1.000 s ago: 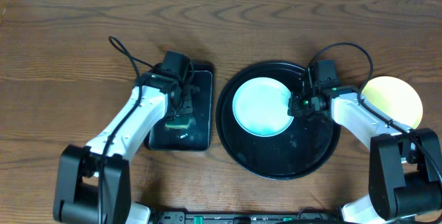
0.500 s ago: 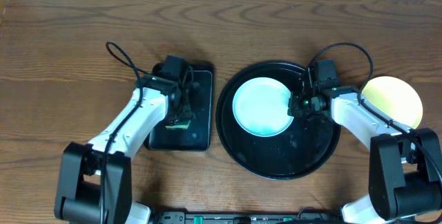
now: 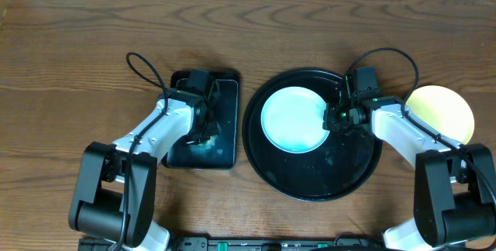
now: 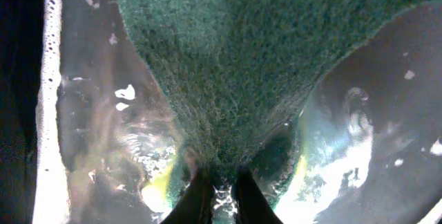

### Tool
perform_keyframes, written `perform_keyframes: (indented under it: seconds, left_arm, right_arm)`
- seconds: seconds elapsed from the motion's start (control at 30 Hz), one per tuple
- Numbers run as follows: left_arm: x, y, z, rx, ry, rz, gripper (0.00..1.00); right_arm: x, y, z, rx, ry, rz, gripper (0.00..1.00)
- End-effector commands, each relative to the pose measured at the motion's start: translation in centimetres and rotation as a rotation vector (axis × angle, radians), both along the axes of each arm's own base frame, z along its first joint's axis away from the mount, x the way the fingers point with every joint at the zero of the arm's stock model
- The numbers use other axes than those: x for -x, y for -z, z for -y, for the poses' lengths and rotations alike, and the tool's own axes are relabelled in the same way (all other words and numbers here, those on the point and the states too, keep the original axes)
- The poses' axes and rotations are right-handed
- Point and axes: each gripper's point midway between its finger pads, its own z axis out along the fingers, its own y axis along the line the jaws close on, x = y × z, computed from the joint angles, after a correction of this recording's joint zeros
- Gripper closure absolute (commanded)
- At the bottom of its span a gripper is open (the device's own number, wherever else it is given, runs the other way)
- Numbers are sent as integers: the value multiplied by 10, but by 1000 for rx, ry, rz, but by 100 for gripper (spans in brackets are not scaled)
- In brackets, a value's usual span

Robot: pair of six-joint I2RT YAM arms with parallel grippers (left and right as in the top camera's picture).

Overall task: Clean dirty plates on tray and stack at the side
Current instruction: 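Wipe the sponge on the black rectangular tray with the left gripper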

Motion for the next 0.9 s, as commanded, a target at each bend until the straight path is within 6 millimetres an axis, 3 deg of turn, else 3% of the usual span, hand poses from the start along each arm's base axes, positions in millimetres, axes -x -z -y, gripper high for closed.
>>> perform_keyframes:
  seconds: [0.0,0.17,0.4,0.43,0.53,0.57,0.87]
  left_arm:
    - [5,12,-2,-17,45,-40,92]
    - [-5,-2,15,37,222,-1,92]
    - [-2,-12,15,35,245,6,92]
    - [-3,-14,15,37,245,15,90]
    - [-7,-24,16,43,245,51,60]
    - [-8,-29,17,46,245,67,57]
    - [-30,-61,20,54,243,227,54]
  right_arm:
    - [5,10,9,60,16,-26,99]
    - [5,10,9,60,16,-26,99]
    - [6,10,9,60,16,-29,99]
    - [6,10,9,60,16,-29,99]
    - [6,10,9,60,16,-29,99]
    - [6,10,9,60,16,-29,99]
    - [6,10,7,60,9,-26,99]
